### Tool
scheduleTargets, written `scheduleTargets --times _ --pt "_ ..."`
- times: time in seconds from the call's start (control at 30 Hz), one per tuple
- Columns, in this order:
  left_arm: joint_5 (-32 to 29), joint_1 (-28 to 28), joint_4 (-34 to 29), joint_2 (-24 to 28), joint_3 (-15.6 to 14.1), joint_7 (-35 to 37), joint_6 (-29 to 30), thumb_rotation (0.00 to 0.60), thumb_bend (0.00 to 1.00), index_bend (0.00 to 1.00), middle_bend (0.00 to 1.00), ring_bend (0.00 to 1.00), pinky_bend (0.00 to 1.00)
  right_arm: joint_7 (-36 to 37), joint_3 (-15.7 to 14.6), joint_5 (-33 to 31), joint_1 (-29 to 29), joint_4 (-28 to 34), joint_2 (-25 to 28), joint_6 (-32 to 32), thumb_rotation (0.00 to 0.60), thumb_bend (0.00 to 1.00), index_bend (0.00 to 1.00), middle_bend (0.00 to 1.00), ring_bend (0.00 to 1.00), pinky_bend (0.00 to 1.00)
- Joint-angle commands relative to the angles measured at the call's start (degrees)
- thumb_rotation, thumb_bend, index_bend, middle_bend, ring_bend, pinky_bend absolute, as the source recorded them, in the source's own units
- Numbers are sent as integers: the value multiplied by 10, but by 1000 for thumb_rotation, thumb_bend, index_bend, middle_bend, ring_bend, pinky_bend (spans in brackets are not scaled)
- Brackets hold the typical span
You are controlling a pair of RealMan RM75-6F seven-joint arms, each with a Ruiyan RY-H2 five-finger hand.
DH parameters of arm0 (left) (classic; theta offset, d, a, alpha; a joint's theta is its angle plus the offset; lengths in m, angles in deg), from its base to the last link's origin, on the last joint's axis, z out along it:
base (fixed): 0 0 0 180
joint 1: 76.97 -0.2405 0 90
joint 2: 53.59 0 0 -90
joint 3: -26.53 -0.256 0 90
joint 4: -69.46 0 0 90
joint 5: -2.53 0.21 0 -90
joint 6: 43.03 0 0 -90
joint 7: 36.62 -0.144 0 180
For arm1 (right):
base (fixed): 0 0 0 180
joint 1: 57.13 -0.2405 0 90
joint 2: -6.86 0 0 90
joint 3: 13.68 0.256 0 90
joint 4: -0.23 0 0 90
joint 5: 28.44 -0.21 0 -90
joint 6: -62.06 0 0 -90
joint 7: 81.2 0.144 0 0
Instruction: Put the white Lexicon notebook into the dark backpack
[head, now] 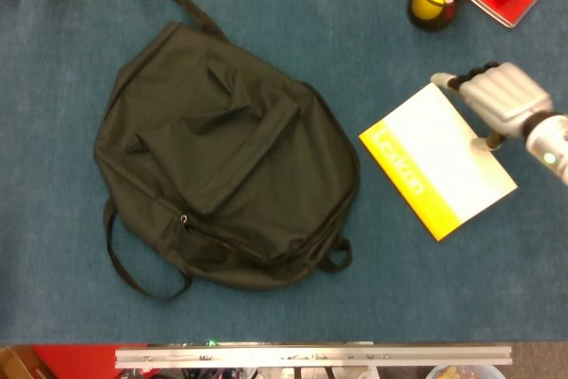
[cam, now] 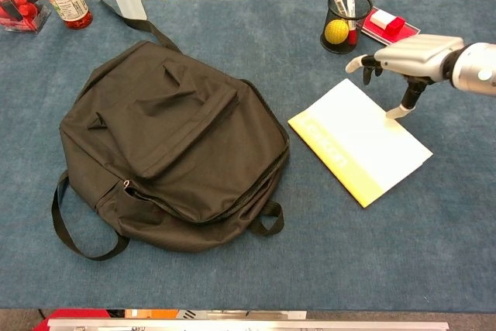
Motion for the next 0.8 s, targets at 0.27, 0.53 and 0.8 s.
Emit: scheduleTargets --times 0.27,0.53,0.8 --pt "13 2 -12 -2 -1 -16 2 600 272 227 285 267 285 109 -22 239 64 166 138 -61 600 167 135 333 231 219" --pt "20 -3 -19 2 -5 -20 11 600 272 227 285 267 285 135 -62 375 70 172 99 -43 600 167 134 344 231 219" --pt "18 -9 -11 -1 -8 -12 14 600 272 227 285 266 285 112 -90 412 75 141 39 -14 600 166 135 349 231 219"
